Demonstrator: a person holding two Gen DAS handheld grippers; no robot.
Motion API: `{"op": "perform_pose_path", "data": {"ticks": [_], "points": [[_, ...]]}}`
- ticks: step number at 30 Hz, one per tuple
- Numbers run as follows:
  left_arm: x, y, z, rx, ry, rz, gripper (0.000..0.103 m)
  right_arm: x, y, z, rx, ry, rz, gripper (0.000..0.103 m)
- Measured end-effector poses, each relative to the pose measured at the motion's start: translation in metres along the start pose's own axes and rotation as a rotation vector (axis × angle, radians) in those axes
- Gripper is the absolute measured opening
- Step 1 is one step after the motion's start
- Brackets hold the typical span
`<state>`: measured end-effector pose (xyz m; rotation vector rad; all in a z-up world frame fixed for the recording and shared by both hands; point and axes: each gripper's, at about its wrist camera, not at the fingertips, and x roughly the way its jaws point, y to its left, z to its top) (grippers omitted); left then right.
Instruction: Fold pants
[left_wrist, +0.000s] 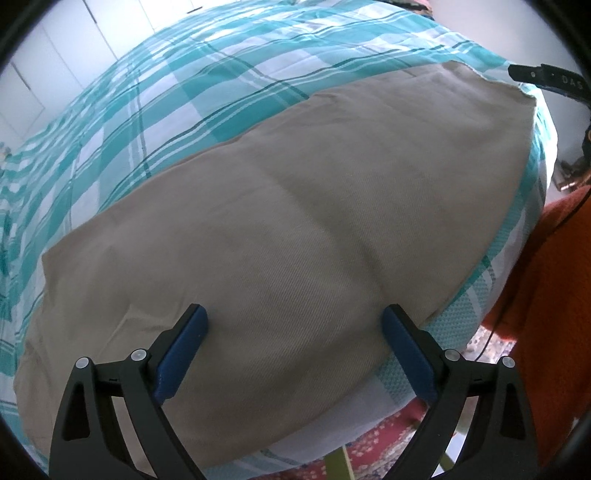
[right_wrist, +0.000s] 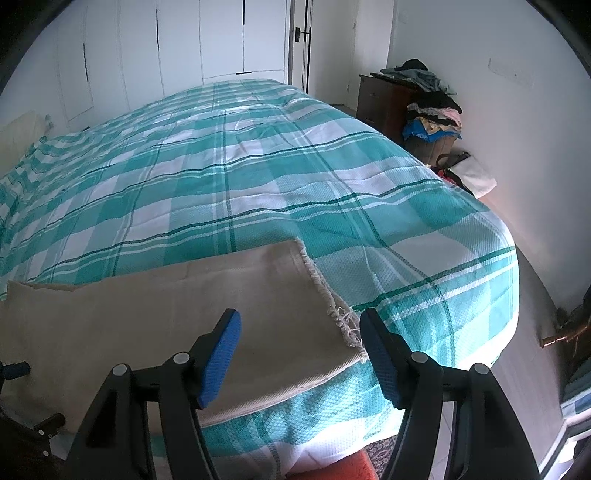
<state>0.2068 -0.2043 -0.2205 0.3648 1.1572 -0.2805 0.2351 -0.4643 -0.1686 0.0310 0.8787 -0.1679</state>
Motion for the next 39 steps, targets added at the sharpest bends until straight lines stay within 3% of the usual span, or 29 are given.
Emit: {"op": "perform_pose_path", "data": {"ticks": [7, 11, 15, 18, 21, 24, 26, 30, 32, 36, 39], "points": [[0.005, 0.003, 0.0, -0.011, 0.003, -0.005, 0.1, 0.001, -0.002, 0.0, 0.008, 0.004, 0.006, 0.067], [0.006, 0.007, 0.001, -0.024, 0.01, -0.022, 0.102, 0.003, -0.014, 0.0, 0.075, 0.007, 0.039, 0.067], [-0.011, 0.015, -0.005, -0.04, 0.001, -0.073, 0.099, -0.01, -0.058, -0.009, 0.304, -0.071, 0.131, 0.067], [-0.029, 0.03, -0.014, -0.052, -0.028, -0.098, 0.099, -0.017, -0.096, -0.023, 0.495, -0.097, 0.254, 0.067], [-0.044, 0.057, -0.024, -0.098, -0.056, -0.084, 0.099, -0.019, -0.109, -0.036, 0.595, -0.035, 0.413, 0.067], [-0.048, 0.084, -0.029, -0.166, -0.077, -0.052, 0.099, -0.011, -0.097, -0.041, 0.599, 0.059, 0.556, 0.067], [-0.044, 0.098, -0.032, -0.217, -0.071, -0.035, 0.099, 0.001, -0.09, -0.041, 0.613, 0.12, 0.599, 0.067], [-0.039, 0.118, -0.043, -0.311, -0.065, -0.031, 0.099, 0.031, -0.086, -0.041, 0.68, 0.232, 0.554, 0.065], [-0.036, 0.116, -0.049, -0.307, -0.064, -0.038, 0.099, 0.038, -0.085, -0.037, 0.69, 0.227, 0.595, 0.058], [-0.016, 0.098, -0.056, -0.234, -0.02, -0.033, 0.099, 0.045, -0.077, -0.031, 0.654, 0.231, 0.597, 0.057], [-0.014, 0.097, -0.058, -0.253, -0.027, -0.026, 0.099, 0.062, -0.069, -0.035, 0.654, 0.288, 0.585, 0.057]]}}
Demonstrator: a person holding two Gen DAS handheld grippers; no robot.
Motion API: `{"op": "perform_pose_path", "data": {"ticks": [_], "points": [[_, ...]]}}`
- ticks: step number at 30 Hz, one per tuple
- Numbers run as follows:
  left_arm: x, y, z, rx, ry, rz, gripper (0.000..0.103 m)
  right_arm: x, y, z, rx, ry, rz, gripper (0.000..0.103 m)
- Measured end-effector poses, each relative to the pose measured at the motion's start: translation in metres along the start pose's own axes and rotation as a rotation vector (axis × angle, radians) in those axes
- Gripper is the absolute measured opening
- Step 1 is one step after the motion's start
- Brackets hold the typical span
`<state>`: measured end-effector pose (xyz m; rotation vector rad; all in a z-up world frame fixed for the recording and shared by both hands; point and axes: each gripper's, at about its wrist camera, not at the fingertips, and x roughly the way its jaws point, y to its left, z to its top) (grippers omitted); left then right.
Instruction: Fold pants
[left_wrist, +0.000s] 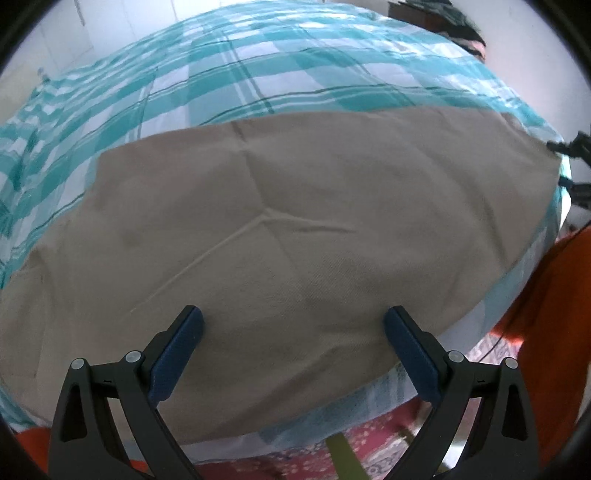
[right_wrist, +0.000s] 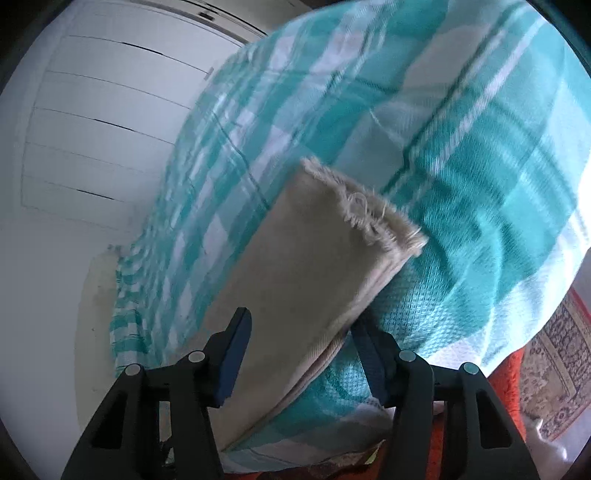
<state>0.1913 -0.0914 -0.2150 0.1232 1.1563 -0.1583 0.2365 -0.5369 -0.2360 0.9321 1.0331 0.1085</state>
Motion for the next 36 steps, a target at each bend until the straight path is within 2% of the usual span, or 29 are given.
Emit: {"op": "perform_pose_path", "data": {"ticks": [4, 6, 7, 8, 10, 13, 15, 19, 23, 25, 27, 28, 29, 30, 31, 32, 34, 36], "points": [[-0.012, 0.004, 0.002, -0.021, -0.026, -0.021, 0.099, 0.005, 0.007, 0.0, -0.022, 0.001, -0.043, 0.056], [-0.016, 0.009, 0.0, -0.04, -0.039, -0.007, 0.099, 0.007, 0.009, 0.001, -0.029, 0.002, -0.068, 0.05], [-0.017, 0.014, -0.001, -0.057, -0.04, 0.007, 0.099, 0.007, 0.009, 0.001, -0.038, -0.002, -0.091, 0.031], [-0.016, 0.021, -0.002, -0.077, -0.034, 0.021, 0.099, 0.007, 0.011, 0.002, -0.051, -0.012, -0.119, 0.008], [-0.013, 0.038, -0.005, -0.126, -0.019, 0.021, 0.099, 0.0, 0.021, -0.002, -0.1, -0.049, -0.143, 0.008], [-0.014, 0.073, -0.013, -0.233, -0.017, -0.029, 0.099, -0.02, 0.062, -0.016, -0.264, -0.11, -0.157, 0.007], [-0.019, 0.095, -0.018, -0.282, -0.04, -0.032, 0.099, -0.034, 0.102, -0.031, -0.362, -0.119, -0.104, 0.007], [-0.028, 0.143, -0.026, -0.404, -0.083, -0.03, 0.099, -0.056, 0.211, -0.069, -0.606, -0.124, 0.012, 0.007], [-0.042, 0.184, -0.035, -0.515, -0.14, -0.024, 0.099, -0.049, 0.308, -0.124, -0.774, -0.08, 0.151, 0.007], [-0.049, 0.204, -0.044, -0.563, -0.164, -0.014, 0.099, -0.031, 0.346, -0.16, -0.852, -0.02, 0.209, 0.007], [-0.05, 0.223, -0.056, -0.619, -0.174, -0.013, 0.099, -0.003, 0.37, -0.202, -0.942, 0.051, 0.227, 0.011], [-0.048, 0.229, -0.06, -0.647, -0.17, -0.016, 0.099, 0.012, 0.375, -0.22, -0.971, 0.093, 0.228, 0.015], [-0.047, 0.238, -0.068, -0.682, -0.165, -0.02, 0.099, 0.035, 0.376, -0.242, -0.991, 0.171, 0.235, 0.032], [-0.045, 0.243, -0.072, -0.702, -0.162, -0.024, 0.099, 0.053, 0.374, -0.256, -0.994, 0.244, 0.247, 0.043], [-0.044, 0.248, -0.077, -0.72, -0.158, -0.026, 0.099, 0.074, 0.366, -0.273, -0.99, 0.321, 0.247, 0.047], [-0.044, 0.25, -0.08, -0.725, -0.159, -0.027, 0.099, 0.082, 0.357, -0.281, -0.991, 0.346, 0.235, 0.047], [-0.046, 0.247, -0.081, -0.712, -0.166, -0.021, 0.099, 0.093, 0.336, -0.286, -0.994, 0.34, 0.175, 0.047], [-0.048, 0.24, -0.077, -0.685, -0.177, -0.01, 0.099, 0.086, 0.31, -0.269, -0.996, 0.254, 0.099, 0.047]]}}
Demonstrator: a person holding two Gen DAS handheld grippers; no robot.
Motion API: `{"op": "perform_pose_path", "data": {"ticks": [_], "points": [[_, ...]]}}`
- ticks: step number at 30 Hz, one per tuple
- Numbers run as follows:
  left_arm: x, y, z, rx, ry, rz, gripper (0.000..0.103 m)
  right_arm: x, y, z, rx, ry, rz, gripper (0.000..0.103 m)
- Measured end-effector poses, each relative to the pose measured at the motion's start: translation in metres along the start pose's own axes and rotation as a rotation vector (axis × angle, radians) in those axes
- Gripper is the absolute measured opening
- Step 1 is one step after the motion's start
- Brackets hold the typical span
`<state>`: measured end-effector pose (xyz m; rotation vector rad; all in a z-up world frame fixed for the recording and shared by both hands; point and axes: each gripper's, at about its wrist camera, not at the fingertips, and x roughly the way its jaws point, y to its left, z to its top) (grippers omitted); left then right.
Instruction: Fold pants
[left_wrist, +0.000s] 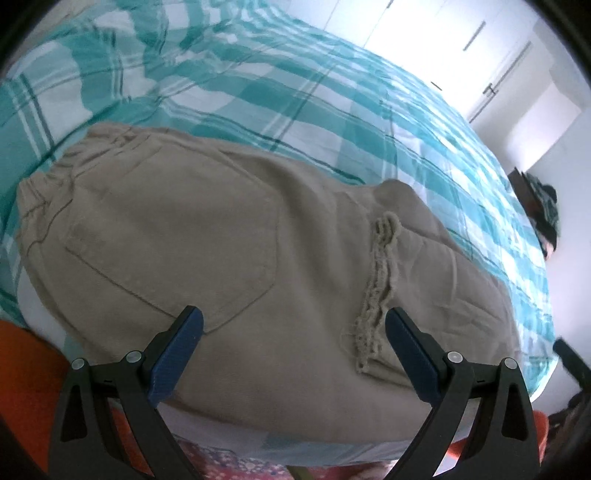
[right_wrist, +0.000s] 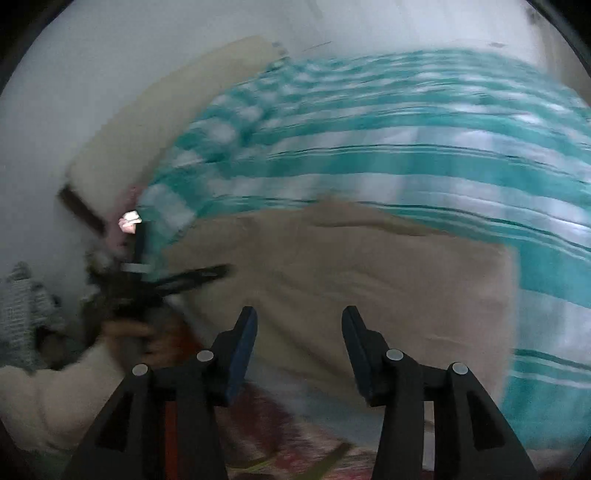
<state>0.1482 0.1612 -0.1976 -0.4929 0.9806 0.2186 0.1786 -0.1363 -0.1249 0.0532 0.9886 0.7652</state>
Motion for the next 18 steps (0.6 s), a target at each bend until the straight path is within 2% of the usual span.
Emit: {"op": "perform_pose_path", "data": {"ticks": [2, 3, 7, 10, 13, 14, 16, 18], "points": [[-0.003, -0.011, -0.002, 0.028, -0.017, -0.006, 0.099, -0.014, -0.026, -0.008, 0.019, -0.047, -0.11, 0.047], [-0.005, -0.019, -0.003, 0.045, -0.025, -0.013, 0.099, -0.019, -0.038, -0.009, 0.037, -0.065, -0.139, 0.047], [-0.007, -0.057, -0.011, 0.149, -0.03, -0.025, 0.099, -0.017, -0.071, -0.022, 0.097, -0.101, -0.167, 0.047], [-0.003, -0.081, -0.023, 0.248, -0.012, 0.033, 0.099, 0.015, -0.072, -0.036, 0.092, -0.051, -0.241, 0.047], [0.002, -0.097, -0.031, 0.292, 0.024, 0.095, 0.099, 0.043, -0.064, -0.056, 0.05, 0.027, -0.362, 0.049], [0.004, -0.102, -0.032, 0.294, 0.031, 0.114, 0.099, 0.044, -0.063, -0.059, 0.021, 0.028, -0.387, 0.049], [0.005, -0.114, -0.03, 0.29, 0.029, 0.149, 0.099, 0.042, -0.062, -0.061, -0.009, 0.028, -0.405, 0.049], [0.003, -0.125, -0.027, 0.283, 0.016, 0.171, 0.099, 0.041, -0.067, -0.063, 0.005, 0.028, -0.385, 0.049]]}}
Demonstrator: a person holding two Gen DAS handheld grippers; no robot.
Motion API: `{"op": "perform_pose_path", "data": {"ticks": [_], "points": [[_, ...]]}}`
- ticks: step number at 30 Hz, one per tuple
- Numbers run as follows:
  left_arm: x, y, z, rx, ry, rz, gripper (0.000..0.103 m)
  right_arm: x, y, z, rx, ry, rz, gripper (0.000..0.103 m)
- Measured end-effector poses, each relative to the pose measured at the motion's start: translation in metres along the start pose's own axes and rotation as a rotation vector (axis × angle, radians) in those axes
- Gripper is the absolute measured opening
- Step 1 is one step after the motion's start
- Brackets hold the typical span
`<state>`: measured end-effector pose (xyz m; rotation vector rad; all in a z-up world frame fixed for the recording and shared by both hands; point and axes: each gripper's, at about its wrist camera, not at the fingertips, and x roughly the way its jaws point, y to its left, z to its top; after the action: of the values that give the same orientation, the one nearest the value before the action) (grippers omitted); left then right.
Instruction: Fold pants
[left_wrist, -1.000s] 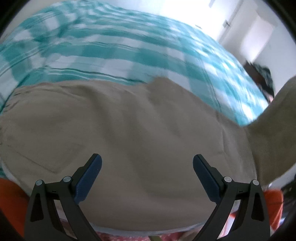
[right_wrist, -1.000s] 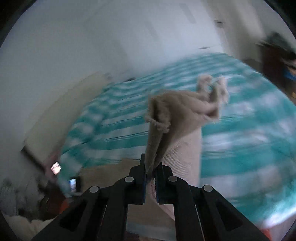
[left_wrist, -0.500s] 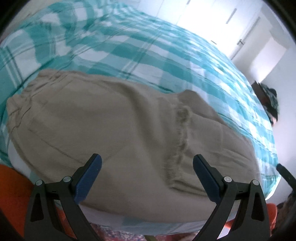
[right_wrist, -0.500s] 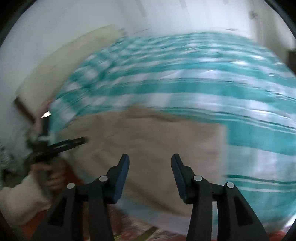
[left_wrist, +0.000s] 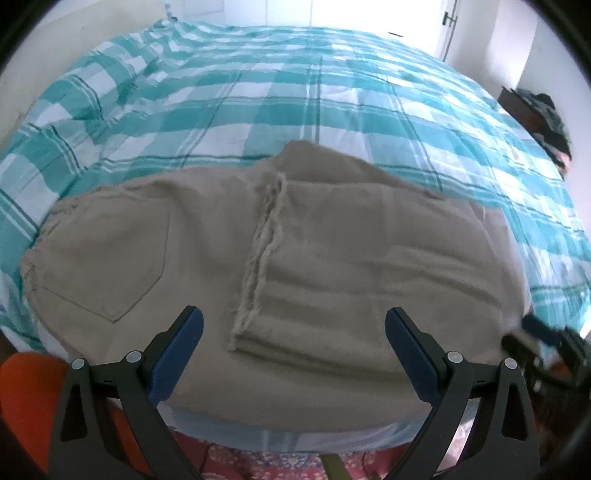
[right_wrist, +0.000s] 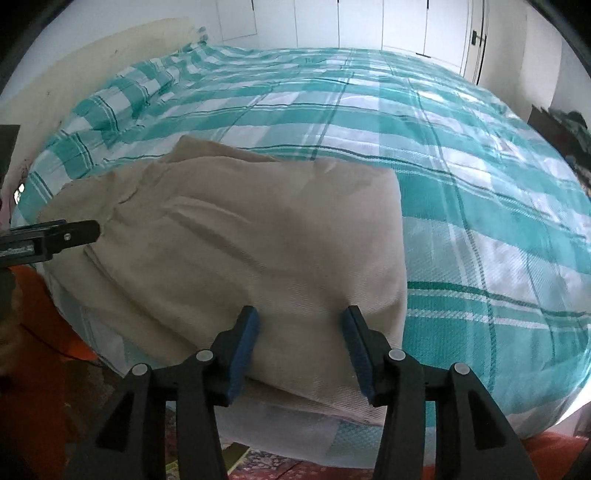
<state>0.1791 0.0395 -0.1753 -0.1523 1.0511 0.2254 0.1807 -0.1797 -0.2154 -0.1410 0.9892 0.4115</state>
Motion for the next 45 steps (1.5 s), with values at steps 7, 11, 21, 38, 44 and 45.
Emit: {"op": "perform_pose_path", "data": {"ticks": [7, 11, 21, 38, 44, 45], "points": [[-0.009, -0.019, 0.017, -0.017, -0.026, 0.032, 0.099, -0.004, 0.002, -0.007, -0.043, -0.013, 0.007, 0.049], [-0.002, -0.022, 0.027, -0.047, -0.016, 0.019, 0.099, -0.008, 0.004, -0.009, -0.053, -0.02, 0.004, 0.049], [0.031, -0.039, 0.018, 0.037, 0.059, -0.045, 0.099, -0.009, 0.002, -0.013, -0.061, -0.048, 0.022, 0.05], [0.013, 0.056, -0.017, -0.076, -0.02, -0.187, 0.099, -0.03, -0.024, 0.029, 0.163, -0.155, 0.253, 0.051], [0.004, 0.109, -0.015, -0.27, -0.087, -0.237, 0.099, -0.008, -0.028, 0.012, 0.21, -0.003, 0.191, 0.047], [0.003, 0.11, -0.013, -0.281, -0.099, -0.242, 0.099, -0.016, -0.03, 0.022, 0.222, -0.022, 0.192, 0.047]]}}
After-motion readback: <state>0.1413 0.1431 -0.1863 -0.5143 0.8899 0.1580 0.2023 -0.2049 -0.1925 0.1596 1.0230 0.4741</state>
